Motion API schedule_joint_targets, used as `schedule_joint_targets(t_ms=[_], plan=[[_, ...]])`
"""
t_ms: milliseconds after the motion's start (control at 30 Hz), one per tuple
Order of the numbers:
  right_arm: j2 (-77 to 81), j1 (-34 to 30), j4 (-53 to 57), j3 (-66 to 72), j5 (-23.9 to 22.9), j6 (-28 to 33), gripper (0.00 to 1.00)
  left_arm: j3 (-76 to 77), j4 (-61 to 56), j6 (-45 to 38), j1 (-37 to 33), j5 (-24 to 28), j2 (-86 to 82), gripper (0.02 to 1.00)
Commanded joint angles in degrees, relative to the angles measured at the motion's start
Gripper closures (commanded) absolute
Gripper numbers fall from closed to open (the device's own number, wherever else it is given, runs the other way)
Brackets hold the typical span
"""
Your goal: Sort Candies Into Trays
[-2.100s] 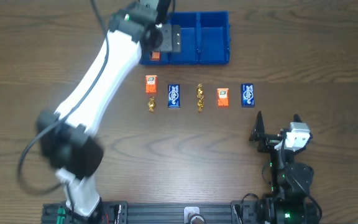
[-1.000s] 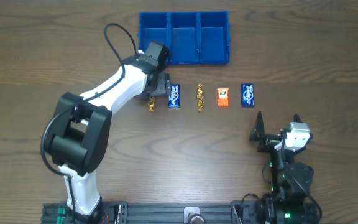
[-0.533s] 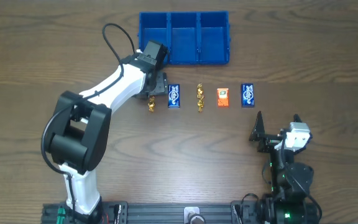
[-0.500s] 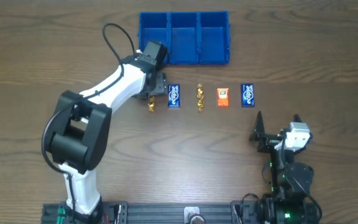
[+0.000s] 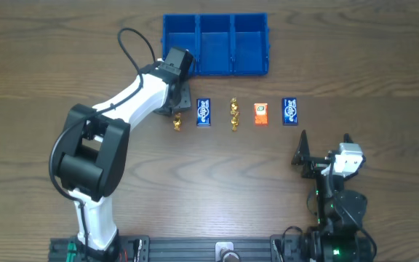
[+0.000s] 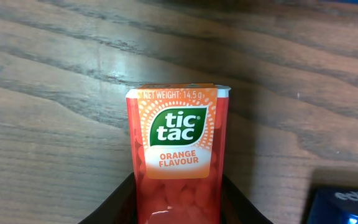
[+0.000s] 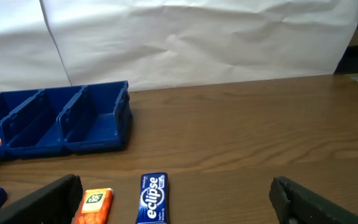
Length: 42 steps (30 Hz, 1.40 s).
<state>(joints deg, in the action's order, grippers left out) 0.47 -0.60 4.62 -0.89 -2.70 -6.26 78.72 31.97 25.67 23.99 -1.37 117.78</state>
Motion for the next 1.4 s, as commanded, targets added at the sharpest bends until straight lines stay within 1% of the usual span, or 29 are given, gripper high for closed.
schedule_joint_targets(t_ms=[33, 100, 267, 433, 567, 767, 1033, 1133, 1167, 1200, 1233, 1267, 1300, 1333, 1400], plan=[[-0.31, 0.22, -0.07, 0.44, 0.28, 0.55, 0.001, 4.94, 1.27, 0.09, 0.04, 2.47, -0.17, 0.763], [-0.31, 0.22, -0.07, 0.44, 0.28, 0.55, 0.001, 7.52, 2.95, 0.09, 0.63, 1.97, -1.66, 0.768], [-0.31, 0.22, -0.07, 0.44, 0.28, 0.55, 0.001, 17.00, 7.98, -1.18, 2.71, -3.13, -6.40, 0.770], [-0.31, 0.22, -0.07, 0.44, 0.28, 0.55, 0.001, 27.36, 9.09, -4.07, 1.73, -4.72, -5.27, 0.766], [-0.31, 0.22, -0.07, 0.44, 0.31, 0.55, 0.001, 30.67, 9.11, -4.74, -0.46, -4.72, -2.71, 0.763], [-0.31, 0.22, -0.07, 0.44, 0.28, 0.55, 0.001, 32.44, 9.03, -5.46, -3.02, -1.99, 3.48, 0.766], [-0.31, 0.22, -0.07, 0.44, 0.28, 0.55, 0.001, 32.57, 7.08, -6.01, -3.41, -1.36, 8.52, 0.746], [-0.31, 0.22, -0.07, 0.44, 0.28, 0.55, 0.001, 32.57, 6.97, -6.43, -3.41, -1.33, 8.55, 0.711], [-0.31, 0.22, -0.07, 0.44, 0.28, 0.55, 0.001, 32.57, 6.95, -6.43, -3.41, -1.36, 8.55, 0.687], [-0.31, 0.22, -0.07, 0.44, 0.28, 0.55, 0.001, 32.57, 6.99, -6.45, -3.41, -1.38, 8.55, 0.606], [-0.31, 0.22, -0.07, 0.44, 0.28, 0.55, 0.001, 32.57, 7.02, -6.45, -3.41, -1.38, 8.55, 0.500], [-0.31, 0.22, -0.07, 0.44, 0.28, 0.55, 0.001, 32.57, 7.04, -6.45, -3.41, -1.38, 8.55, 0.356], [-0.31, 0.22, -0.07, 0.44, 0.28, 0.55, 0.001, 32.57, 7.04, -6.45, -3.41, -1.38, 8.55, 0.246], [-0.31, 0.22, -0.07, 0.44, 0.28, 0.55, 0.001, 32.57, 7.02, -6.43, -3.39, -1.38, 8.55, 0.084], [-0.31, 0.22, -0.07, 0.44, 0.28, 0.55, 0.001, 32.59, 6.99, -6.43, -3.34, -1.36, 8.52, 0.018]])
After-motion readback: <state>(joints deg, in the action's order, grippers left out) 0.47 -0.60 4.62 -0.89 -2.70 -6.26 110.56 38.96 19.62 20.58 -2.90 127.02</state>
